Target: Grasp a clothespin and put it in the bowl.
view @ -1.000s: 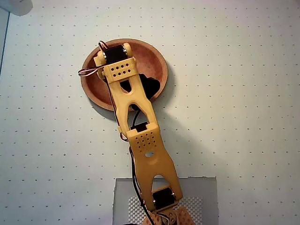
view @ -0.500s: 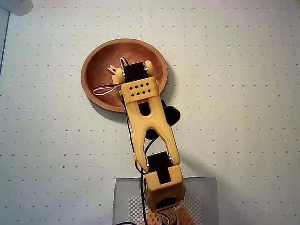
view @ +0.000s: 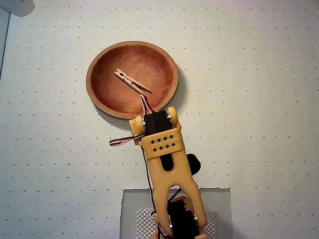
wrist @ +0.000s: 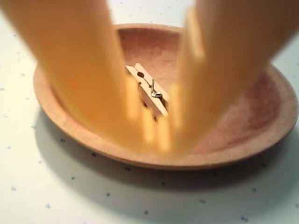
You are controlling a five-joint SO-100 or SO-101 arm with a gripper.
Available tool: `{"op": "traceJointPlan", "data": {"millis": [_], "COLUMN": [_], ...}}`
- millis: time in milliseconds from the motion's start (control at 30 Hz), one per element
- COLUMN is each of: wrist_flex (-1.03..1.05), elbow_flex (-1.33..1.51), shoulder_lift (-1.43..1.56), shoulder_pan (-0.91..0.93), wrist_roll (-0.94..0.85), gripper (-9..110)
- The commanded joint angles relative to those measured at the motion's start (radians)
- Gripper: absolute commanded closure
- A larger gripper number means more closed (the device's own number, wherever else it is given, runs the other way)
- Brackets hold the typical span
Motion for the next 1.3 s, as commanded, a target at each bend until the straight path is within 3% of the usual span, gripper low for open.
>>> {"op": "traceJointPlan", "data": {"millis": [0, 333, 633, 767, 967, 1267], "wrist_flex": [0.029, 0.014, -0.227, -0.256, -0.322, -0.600], "elbow_flex": [0.046, 0.069, 0.081, 0.112, 0.196, 0.549], "shoulder_lift": [0.213, 0.345, 0.364, 0.364, 0.449, 0.686], "shoulder_pan": [0.063, 0.183, 0.222, 0.210, 0.221, 0.222], "wrist_roll": [0.138, 0.759, 1.466, 1.698, 1.776, 1.773], "gripper": [105, 104, 105, 105, 105, 105]}}
